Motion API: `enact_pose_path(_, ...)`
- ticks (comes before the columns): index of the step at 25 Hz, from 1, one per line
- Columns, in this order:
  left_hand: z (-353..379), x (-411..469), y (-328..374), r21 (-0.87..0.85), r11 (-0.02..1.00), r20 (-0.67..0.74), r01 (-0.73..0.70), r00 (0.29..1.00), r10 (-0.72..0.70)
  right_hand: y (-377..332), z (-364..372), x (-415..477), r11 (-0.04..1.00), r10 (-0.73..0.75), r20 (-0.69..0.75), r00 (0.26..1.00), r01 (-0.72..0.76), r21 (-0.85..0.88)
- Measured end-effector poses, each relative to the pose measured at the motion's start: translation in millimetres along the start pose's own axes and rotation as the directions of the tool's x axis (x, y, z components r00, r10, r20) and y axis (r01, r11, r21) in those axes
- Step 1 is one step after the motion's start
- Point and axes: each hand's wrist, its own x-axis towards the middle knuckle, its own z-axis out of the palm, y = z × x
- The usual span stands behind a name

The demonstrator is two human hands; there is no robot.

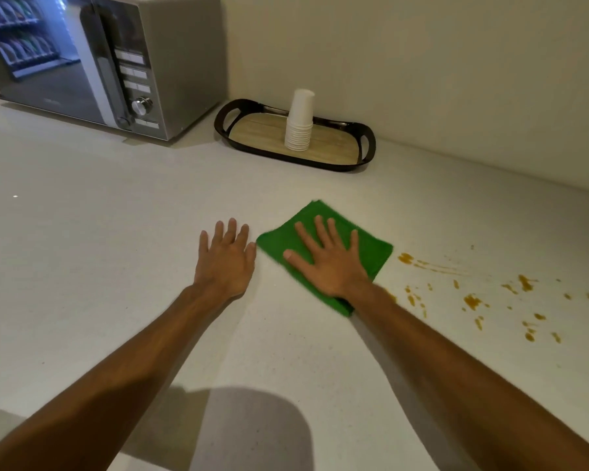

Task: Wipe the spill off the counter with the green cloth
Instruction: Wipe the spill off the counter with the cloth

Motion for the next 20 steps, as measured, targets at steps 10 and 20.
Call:
enact_pose_path(10,13.9,20.6,11.4,0.094,0.992,0.049,-0.079,0.996,0.074,92.1,-16.8,9.7,0.952,-0.261,0.019,0.965,0.261,-0.162)
enact_pose_path(20,19.9,21.6,12.4,0.153,0.986,0.023,-0.062,0.998,0.059,30.3,9.2,-33.3,0.997,-0.078,-0.075,0.994,0.079,0.012)
